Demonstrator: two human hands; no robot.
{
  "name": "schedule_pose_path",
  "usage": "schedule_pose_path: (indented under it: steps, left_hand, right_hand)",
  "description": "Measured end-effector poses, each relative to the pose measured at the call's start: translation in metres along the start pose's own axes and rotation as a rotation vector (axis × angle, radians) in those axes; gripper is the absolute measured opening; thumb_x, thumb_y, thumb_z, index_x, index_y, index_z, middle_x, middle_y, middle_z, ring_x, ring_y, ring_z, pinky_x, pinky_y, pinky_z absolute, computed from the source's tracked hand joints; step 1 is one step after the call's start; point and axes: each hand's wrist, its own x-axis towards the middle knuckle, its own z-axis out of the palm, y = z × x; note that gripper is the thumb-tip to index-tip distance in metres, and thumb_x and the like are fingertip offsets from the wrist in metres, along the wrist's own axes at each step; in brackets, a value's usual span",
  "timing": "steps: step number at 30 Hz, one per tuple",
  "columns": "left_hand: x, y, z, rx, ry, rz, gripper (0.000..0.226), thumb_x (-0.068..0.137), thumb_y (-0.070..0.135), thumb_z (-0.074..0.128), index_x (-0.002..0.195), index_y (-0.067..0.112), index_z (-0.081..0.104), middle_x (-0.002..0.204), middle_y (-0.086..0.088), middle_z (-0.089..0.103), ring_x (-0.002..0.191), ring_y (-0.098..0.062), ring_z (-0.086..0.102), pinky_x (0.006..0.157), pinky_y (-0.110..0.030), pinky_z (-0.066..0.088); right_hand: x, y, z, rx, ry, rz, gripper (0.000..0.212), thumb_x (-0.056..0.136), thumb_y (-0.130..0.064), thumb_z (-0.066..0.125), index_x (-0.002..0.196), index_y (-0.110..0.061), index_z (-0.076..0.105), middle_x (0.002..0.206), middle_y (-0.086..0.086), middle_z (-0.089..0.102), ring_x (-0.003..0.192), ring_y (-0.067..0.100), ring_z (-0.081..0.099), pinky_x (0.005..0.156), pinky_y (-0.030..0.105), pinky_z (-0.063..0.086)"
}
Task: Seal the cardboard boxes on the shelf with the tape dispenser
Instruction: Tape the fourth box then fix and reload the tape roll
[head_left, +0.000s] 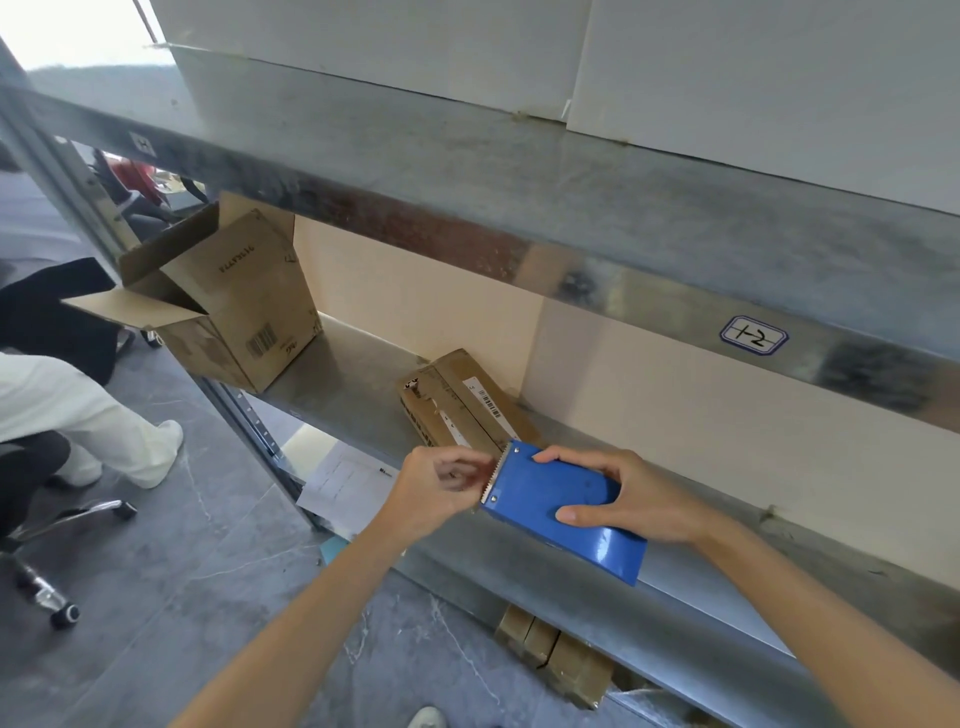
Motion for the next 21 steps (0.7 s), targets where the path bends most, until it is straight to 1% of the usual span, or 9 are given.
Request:
schedule_pose_path:
  steps: [3,6,9,11,13,15,17,19,21]
  left_hand:
    - [0.003,0.003,-0.004,-0.077,-0.005,-0.039,0.026,0.085,0.0,0.073,0.097,0.023,0.078,0.094,0.003,0.078,0.092,-0.015,0.073,0.085,-0.028,0.058]
    - [0.008,0.004,0.0,-0.105,0.07,-0.099,0.015,0.085,-0.002,0.073,0.093,0.009,0.077,0.088,-0.003,0.078,0.082,-0.015,0.073,0.075,-0.023,0.056]
    - [0.014,0.004,0.007,-0.124,0.148,-0.171,0.016,0.08,-0.014,0.071,0.087,0.001,0.072,0.085,-0.011,0.075,0.074,-0.019,0.07,0.065,-0.022,0.055]
    - [0.016,0.006,0.01,-0.106,0.161,-0.171,0.023,0.08,-0.018,0.068,0.087,0.004,0.067,0.083,-0.011,0.073,0.069,-0.014,0.068,0.06,-0.019,0.053]
    - [0.018,0.01,0.012,-0.096,0.17,-0.159,0.031,0.079,-0.02,0.065,0.09,0.009,0.061,0.077,-0.006,0.07,0.064,-0.007,0.066,0.058,-0.018,0.052]
    - [0.018,0.011,0.014,-0.095,0.185,-0.138,0.034,0.079,-0.021,0.064,0.092,0.01,0.058,0.074,-0.003,0.068,0.062,-0.006,0.065,0.057,-0.019,0.052]
    - [0.017,0.009,0.016,-0.085,0.223,-0.118,0.034,0.078,-0.02,0.065,0.092,0.01,0.059,0.073,-0.003,0.069,0.063,-0.007,0.066,0.059,-0.02,0.052]
    - [0.014,0.004,0.016,-0.089,0.267,-0.089,0.032,0.079,-0.017,0.069,0.09,0.012,0.061,0.073,-0.002,0.069,0.067,-0.009,0.067,0.065,-0.023,0.054]
    - [0.01,0.0,0.013,-0.115,0.304,-0.065,0.03,0.079,-0.012,0.073,0.09,0.013,0.063,0.074,-0.005,0.07,0.072,-0.014,0.069,0.069,-0.028,0.057]
  right_hand:
    - [-0.001,0.001,-0.002,-0.032,-0.02,-0.023,0.054,0.083,-0.02,0.08,0.129,-0.037,0.059,0.123,-0.023,0.062,0.107,0.004,0.065,0.086,0.023,0.054]
    - [-0.001,0.0,0.001,-0.113,-0.068,-0.054,0.054,0.086,-0.024,0.077,0.132,-0.038,0.053,0.126,-0.028,0.055,0.11,0.003,0.06,0.085,0.024,0.054]
    - [0.0,-0.001,0.005,-0.184,-0.097,-0.067,0.056,0.088,-0.033,0.075,0.135,-0.043,0.046,0.131,-0.022,0.052,0.111,0.01,0.061,0.088,0.038,0.056]
    - [0.001,0.0,0.005,-0.221,-0.116,-0.069,0.057,0.087,-0.035,0.075,0.135,-0.045,0.044,0.133,-0.021,0.05,0.111,0.01,0.06,0.089,0.043,0.055]
    - [0.001,0.0,0.005,-0.241,-0.122,-0.073,0.057,0.087,-0.036,0.074,0.135,-0.047,0.043,0.133,-0.021,0.05,0.113,0.01,0.06,0.091,0.045,0.054]
    - [0.001,0.001,0.005,-0.255,-0.11,-0.082,0.055,0.089,-0.038,0.072,0.135,-0.048,0.043,0.134,-0.021,0.051,0.114,0.01,0.059,0.093,0.045,0.053]
    - [0.001,0.001,0.005,-0.265,-0.094,-0.089,0.052,0.091,-0.038,0.07,0.134,-0.05,0.044,0.132,-0.022,0.053,0.113,0.01,0.06,0.094,0.043,0.053]
    - [0.0,0.0,0.003,-0.266,-0.079,-0.087,0.049,0.092,-0.037,0.068,0.133,-0.051,0.044,0.13,-0.021,0.055,0.111,0.01,0.061,0.095,0.043,0.052]
    - [-0.001,0.001,0.001,-0.277,-0.076,-0.093,0.048,0.093,-0.038,0.067,0.134,-0.051,0.045,0.13,-0.019,0.056,0.111,0.011,0.062,0.095,0.043,0.052]
